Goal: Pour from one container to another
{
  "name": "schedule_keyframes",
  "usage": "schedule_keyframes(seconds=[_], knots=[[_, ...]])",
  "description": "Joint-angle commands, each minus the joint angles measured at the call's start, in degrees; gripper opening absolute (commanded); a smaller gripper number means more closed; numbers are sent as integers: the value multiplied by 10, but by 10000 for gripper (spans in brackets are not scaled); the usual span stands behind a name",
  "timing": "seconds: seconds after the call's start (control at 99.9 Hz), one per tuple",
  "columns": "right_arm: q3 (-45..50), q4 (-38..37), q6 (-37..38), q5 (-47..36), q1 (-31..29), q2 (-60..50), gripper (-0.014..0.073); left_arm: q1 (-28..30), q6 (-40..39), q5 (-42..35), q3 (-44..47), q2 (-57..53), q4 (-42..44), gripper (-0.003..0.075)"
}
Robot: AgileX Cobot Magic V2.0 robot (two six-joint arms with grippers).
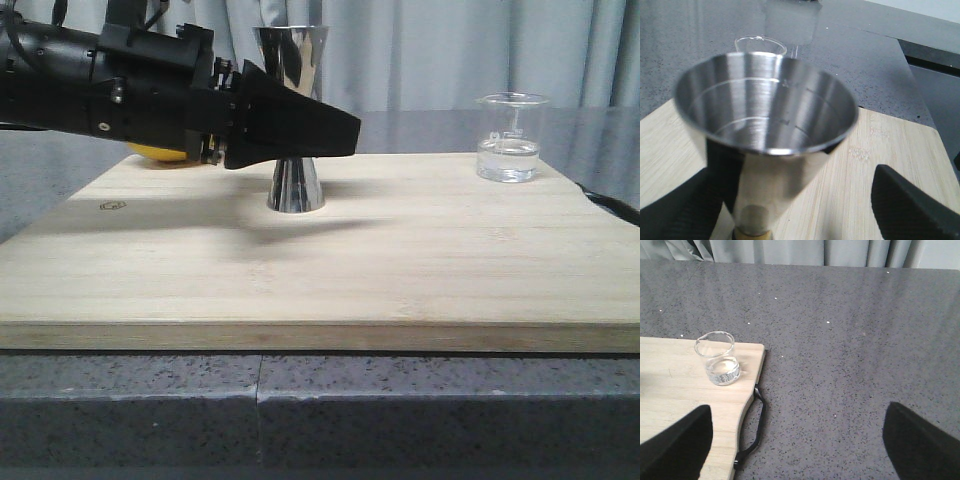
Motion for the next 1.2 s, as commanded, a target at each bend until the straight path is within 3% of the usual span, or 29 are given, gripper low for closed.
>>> schedule_keyframes(seconds=[0.0,0.24,0.41,1.191], knots=[[-20,-4,-2,-45,0,7,629,-4,2,36,-16,-23,-45,514],[-20,-4,-2,-45,0,7,629,-4,2,37,-16,-23,-45,321],[-20,-4,-2,-45,0,7,629,-4,2,37,-21,-23,-45,240],[-20,-4,-2,-57,0,7,629,-4,2,80,-60,-23,-45,238]])
